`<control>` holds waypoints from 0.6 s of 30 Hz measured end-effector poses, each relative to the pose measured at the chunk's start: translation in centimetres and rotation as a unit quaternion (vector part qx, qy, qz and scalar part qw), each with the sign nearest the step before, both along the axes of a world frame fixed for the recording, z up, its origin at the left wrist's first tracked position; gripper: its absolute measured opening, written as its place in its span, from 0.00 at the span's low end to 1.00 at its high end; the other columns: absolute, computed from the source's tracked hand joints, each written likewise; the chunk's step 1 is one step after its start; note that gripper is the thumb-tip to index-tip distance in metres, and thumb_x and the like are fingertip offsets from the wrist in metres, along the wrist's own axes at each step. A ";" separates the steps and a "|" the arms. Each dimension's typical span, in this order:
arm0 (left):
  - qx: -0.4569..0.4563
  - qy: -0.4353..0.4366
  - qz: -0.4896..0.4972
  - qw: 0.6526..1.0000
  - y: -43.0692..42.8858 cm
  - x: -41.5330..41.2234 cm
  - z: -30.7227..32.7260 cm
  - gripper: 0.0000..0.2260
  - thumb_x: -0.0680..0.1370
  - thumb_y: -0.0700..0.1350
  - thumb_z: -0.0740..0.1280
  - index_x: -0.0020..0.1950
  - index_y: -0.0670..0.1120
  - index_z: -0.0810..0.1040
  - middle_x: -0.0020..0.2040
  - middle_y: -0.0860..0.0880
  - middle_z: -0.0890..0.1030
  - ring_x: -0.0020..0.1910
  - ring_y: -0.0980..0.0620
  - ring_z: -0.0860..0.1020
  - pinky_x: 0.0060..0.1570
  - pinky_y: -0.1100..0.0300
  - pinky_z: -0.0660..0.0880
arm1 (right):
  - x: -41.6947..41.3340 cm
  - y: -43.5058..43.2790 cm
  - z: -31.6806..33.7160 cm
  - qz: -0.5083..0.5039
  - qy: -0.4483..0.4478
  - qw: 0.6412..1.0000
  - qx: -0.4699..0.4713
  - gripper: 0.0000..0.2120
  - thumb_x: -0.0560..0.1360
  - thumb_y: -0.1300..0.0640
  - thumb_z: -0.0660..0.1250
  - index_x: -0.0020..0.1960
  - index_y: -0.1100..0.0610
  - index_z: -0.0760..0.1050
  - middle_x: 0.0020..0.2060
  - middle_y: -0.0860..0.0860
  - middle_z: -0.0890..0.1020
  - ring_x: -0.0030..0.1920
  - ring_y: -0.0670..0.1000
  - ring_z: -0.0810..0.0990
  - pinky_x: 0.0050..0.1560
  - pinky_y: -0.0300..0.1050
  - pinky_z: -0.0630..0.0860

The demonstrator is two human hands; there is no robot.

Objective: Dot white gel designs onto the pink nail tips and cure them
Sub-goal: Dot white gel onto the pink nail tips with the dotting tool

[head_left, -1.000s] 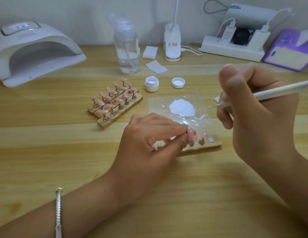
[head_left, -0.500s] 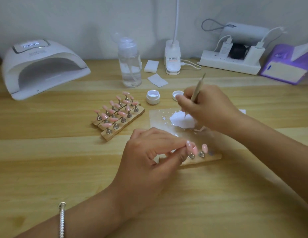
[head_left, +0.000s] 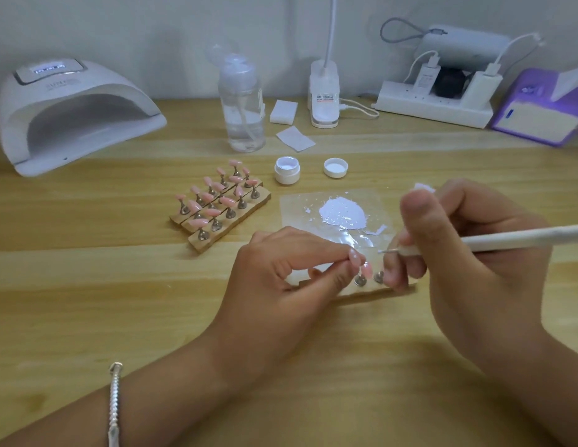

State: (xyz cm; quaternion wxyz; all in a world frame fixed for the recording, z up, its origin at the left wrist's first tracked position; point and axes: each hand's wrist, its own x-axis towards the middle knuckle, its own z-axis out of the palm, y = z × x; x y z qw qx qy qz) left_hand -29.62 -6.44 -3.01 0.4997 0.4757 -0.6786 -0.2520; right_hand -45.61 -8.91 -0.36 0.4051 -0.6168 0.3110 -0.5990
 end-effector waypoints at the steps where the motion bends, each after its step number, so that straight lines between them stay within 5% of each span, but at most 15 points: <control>1: 0.002 -0.001 -0.001 1.000 0.0 0.0 0.0 0.03 0.74 0.47 0.73 0.43 0.52 0.87 0.41 0.62 0.85 0.43 0.54 0.82 0.54 0.48 0.72 | 0.1 0.0 -0.1 0.000 0.004 1.000 -0.002 0.19 0.76 0.50 0.70 0.31 0.54 0.69 0.22 0.44 0.76 0.21 0.53 0.77 0.26 0.36 0.71; 5: 0.003 -0.010 -0.002 1.000 0.1 0.0 0.0 0.03 0.74 0.46 0.73 0.43 0.52 0.87 0.41 0.60 0.85 0.44 0.53 0.82 0.54 0.46 0.72 | 0.4 0.1 -0.5 -0.003 0.021 1.000 -0.002 0.17 0.77 0.57 0.66 0.32 0.62 0.70 0.22 0.51 0.79 0.22 0.50 0.78 0.29 0.32 0.71; 18: -0.004 -0.021 0.003 1.000 0.1 -0.1 0.1 0.03 0.74 0.46 0.73 0.42 0.51 0.87 0.40 0.57 0.85 0.43 0.53 0.82 0.53 0.43 0.72 | 0.7 0.2 -0.9 -0.023 0.037 0.999 0.000 0.16 0.78 0.60 0.65 0.32 0.59 0.70 0.23 0.51 0.80 0.22 0.45 0.78 0.30 0.30 0.71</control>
